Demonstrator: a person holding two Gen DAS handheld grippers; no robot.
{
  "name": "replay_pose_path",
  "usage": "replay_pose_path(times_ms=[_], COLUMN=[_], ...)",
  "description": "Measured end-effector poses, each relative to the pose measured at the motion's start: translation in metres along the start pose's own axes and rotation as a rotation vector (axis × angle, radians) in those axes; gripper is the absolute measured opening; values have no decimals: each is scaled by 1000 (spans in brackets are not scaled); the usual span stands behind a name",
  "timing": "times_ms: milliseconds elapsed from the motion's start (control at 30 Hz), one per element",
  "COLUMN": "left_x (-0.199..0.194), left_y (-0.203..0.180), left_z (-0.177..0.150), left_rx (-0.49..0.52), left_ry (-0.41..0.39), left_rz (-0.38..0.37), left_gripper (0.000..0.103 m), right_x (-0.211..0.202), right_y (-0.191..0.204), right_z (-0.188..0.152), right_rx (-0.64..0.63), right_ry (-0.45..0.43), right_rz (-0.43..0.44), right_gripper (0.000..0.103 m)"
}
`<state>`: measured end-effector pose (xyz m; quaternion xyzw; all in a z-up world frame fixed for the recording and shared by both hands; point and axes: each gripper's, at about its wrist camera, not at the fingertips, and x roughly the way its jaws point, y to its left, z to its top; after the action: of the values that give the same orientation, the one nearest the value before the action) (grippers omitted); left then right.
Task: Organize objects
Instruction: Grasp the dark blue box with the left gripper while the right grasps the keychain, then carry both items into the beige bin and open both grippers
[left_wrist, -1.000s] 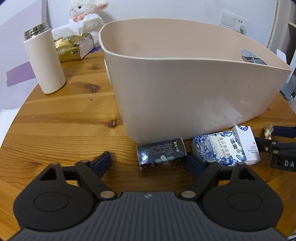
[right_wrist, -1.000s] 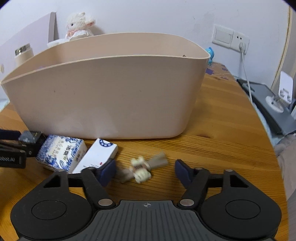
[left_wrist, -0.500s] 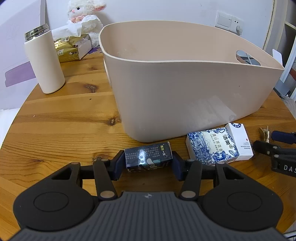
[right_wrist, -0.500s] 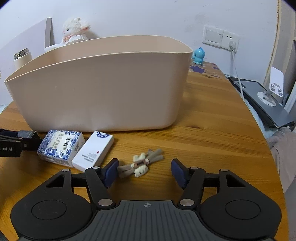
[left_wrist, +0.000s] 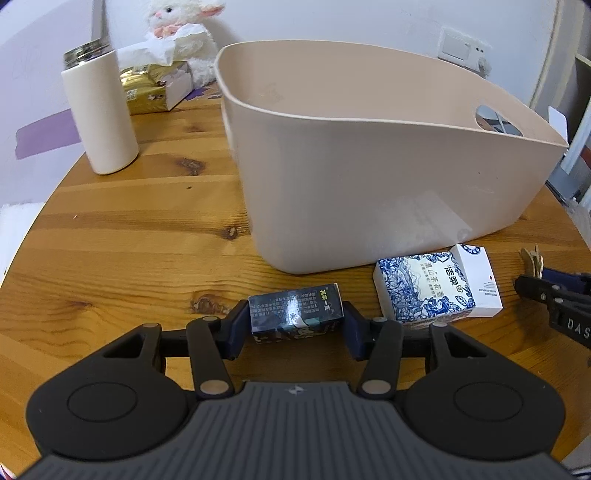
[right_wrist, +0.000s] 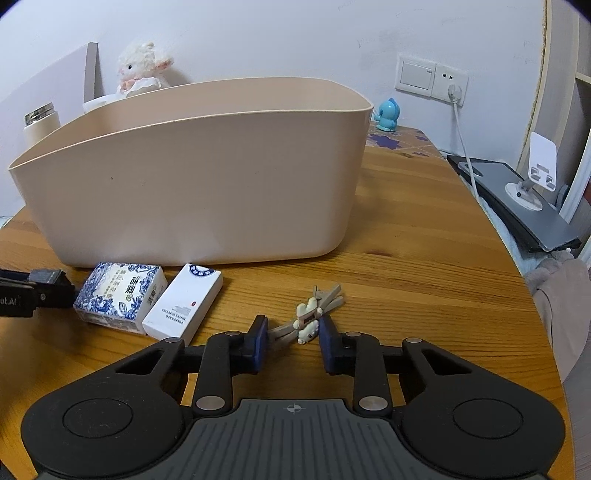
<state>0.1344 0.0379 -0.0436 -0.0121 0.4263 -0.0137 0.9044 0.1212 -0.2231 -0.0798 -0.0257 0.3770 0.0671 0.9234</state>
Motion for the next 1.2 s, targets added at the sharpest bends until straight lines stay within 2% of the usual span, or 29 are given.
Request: replay_pose_path(times_ms=[300, 533, 767, 967, 1100, 1200], left_x=[-27, -71, -101, -95, -76, -55], left_y=[-3, -8, -12, -23, -36, -46], left_z=[1, 12, 37, 68, 88, 98], left_rx=[8, 24, 32, 28, 54, 76], left_ry=[-60, -167, -277, -333, -327, -294], left_rz=[-14, -35, -32, -2, -2, -4], left_gripper=[54, 54, 54, 54, 54, 54], right_x=[-28, -68, -84, -77, -63, -50], right_y=[-6, -9, -6, 1, 8, 13], right_z=[5, 29, 60, 91, 103, 109], right_rx=[17, 7, -27, -53, -64, -67], right_ry=[-65, -190, -292, -344, -343, -326], right_rz=[1, 6, 22, 32, 35, 38], right_gripper=[27, 27, 27, 27, 27, 27])
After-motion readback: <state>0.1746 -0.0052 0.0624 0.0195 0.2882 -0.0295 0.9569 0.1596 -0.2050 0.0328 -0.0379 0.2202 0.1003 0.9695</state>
